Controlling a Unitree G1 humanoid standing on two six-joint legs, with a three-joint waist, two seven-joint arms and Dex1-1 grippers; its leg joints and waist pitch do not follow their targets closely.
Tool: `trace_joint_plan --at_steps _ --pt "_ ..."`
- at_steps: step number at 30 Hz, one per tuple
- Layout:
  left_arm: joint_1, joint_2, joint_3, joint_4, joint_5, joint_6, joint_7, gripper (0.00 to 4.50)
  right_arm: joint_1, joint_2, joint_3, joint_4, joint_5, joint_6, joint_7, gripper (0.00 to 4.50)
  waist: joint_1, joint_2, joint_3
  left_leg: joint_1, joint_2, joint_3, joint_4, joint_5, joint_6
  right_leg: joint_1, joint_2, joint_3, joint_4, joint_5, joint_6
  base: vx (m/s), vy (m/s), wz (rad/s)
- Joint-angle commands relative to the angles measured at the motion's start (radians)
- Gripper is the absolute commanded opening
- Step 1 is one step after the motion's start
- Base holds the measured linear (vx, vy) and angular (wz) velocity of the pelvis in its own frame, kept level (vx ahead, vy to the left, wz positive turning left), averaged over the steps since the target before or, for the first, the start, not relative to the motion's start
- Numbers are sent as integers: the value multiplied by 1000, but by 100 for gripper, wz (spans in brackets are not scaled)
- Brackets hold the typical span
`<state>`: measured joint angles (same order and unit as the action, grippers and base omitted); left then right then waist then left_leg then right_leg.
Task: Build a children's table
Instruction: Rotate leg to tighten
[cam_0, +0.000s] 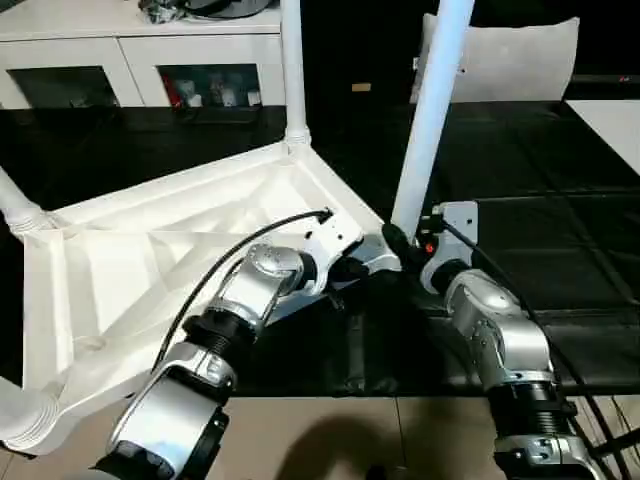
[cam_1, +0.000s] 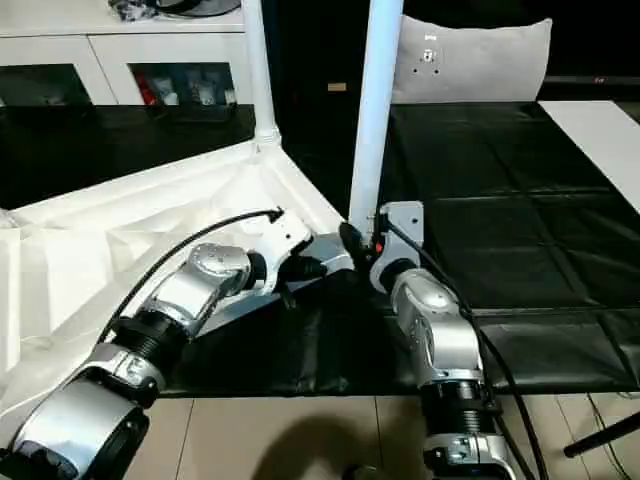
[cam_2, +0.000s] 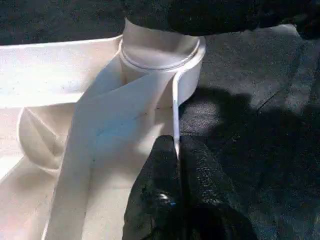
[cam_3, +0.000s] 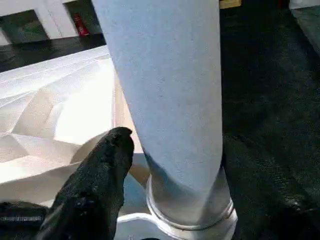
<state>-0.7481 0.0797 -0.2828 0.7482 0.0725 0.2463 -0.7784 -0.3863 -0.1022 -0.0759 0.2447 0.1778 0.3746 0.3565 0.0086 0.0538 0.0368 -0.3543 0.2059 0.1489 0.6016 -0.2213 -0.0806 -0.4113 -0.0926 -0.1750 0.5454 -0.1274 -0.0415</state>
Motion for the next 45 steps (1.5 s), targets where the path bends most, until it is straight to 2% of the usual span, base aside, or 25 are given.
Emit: trace_joint_plan --at_steps 1,3,4,9,11,14,16,18,19,20,21,23,25,30,32,34,45 --pt "-8 17 -13 -50 -5 -74 -52 0 19 -46 33 -38 28 -16 108 335 12 -9 -75 -10 14 4 -55 -35 146 87 -62 56 -51 -256 -114 0 0 0" --pt "1 42 -30 -53 -1 -106 -100 0 37 -107 40 -53 38 -18 194 366 20 -11 -75 -9 15 5 -55 -41 150 87 -62 58 -51 -258 -109 0 0 0" --pt "1 43 -30 -53 0 -106 -101 0 37 -108 40 -54 38 -18 195 373 22 -11 -74 -9 16 4 -56 -43 151 88 -62 57 -51 -262 -109 0 0 0" --pt "20 94 -61 -70 0 -161 -211 0 54 -235 61 -74 56 -25 381 410 42 -13 -73 -3 20 8 -56 -60 141 82 -61 60 -55 -300 -98 0 0 0" --pt "35 129 -80 -90 -8 -198 -293 0 64 -326 86 -85 63 -44 514 432 50 -14 -72 -1 20 9 -57 -73 137 82 -62 60 -57 -317 -93 0 0 0" --pt "57 178 -116 -125 -18 -245 -414 0 76 -436 126 -94 67 -78 680 442 62 -16 -72 -2 24 10 -57 -67 141 80 -63 63 -50 -305 -97 0 0 0" --pt "63 194 -132 -133 -12 -260 -444 0 82 -465 140 -102 71 -99 737 442 66 -18 -71 -3 23 12 -57 -74 141 80 -63 62 -52 -316 -95 0 0 0" --pt "64 202 -140 -136 -8 -270 -456 0 86 -480 147 -110 84 -101 783 442 75 -16 -71 0 24 13 -57 -77 134 76 -62 61 -55 -340 -91 0 0 0" --pt "67 207 -144 -139 -8 -276 -468 0 92 -494 155 -119 96 -103 827 442 79 -20 -72 1 23 13 -56 -82 135 77 -61 59 -55 -345 -90 0 0 0" --pt "69 210 -148 -142 -10 -281 -480 0 95 -504 161 -126 108 -96 862 442 86 -19 -71 3 25 14 -57 -88 137 75 -61 60 -56 -353 -88 0 0 0" --pt "70 212 -151 -144 -12 -284 -489 0 96 -512 168 -126 111 -101 887 442 91 -18 -71 0 29 12 -57 -82 137 76 -62 61 -53 -346 -88 0 0 0" --pt "75 221 -161 -155 -12 -296 -520 0 94 -522 179 -121 121 -102 920 417 93 -22 -73 0 30 11 -58 -76 132 76 -64 61 -51 -341 -89 0 0 0" --pt "84 235 -176 -177 -16 -310 -572 0 89 -533 193 -111 141 -100 967 402 95 -21 -73 0 30 11 -58 -75 131 76 -64 61 -50 -342 -89 0 0 0" --pt "90 242 -186 -192 -18 -318 -590 0 80 -534 216 -84 130 -115 1009 367 102 -24 -70 0 26 14 -58 -87 119 73 -63 60 -56 -388 -74 0 0 0" --pt "90 241 -186 -192 -17 -318 -591 0 78 -532 219 -81 130 -114 1010 336 102 -23 -70 1 26 13 -58 -93 112 72 -63 59 -59 -401 -68 0 0 0" --pt "91 242 -188 -197 -17 -318 -593 0 70 -524 219 -67 129 -119 1009 330 100 -24 -69 0 23 14 -58 -100 107 73 -62 58 -61 -414 -58 0 0 0" --pt "90 248 -188 -201 -18 -318 -601 0 60 -525 238 -50 132 -119 1035 234 102 -26 -72 -3 23 14 -56 -78 114 73 -60 57 -58 -396 -53 0 0 0"
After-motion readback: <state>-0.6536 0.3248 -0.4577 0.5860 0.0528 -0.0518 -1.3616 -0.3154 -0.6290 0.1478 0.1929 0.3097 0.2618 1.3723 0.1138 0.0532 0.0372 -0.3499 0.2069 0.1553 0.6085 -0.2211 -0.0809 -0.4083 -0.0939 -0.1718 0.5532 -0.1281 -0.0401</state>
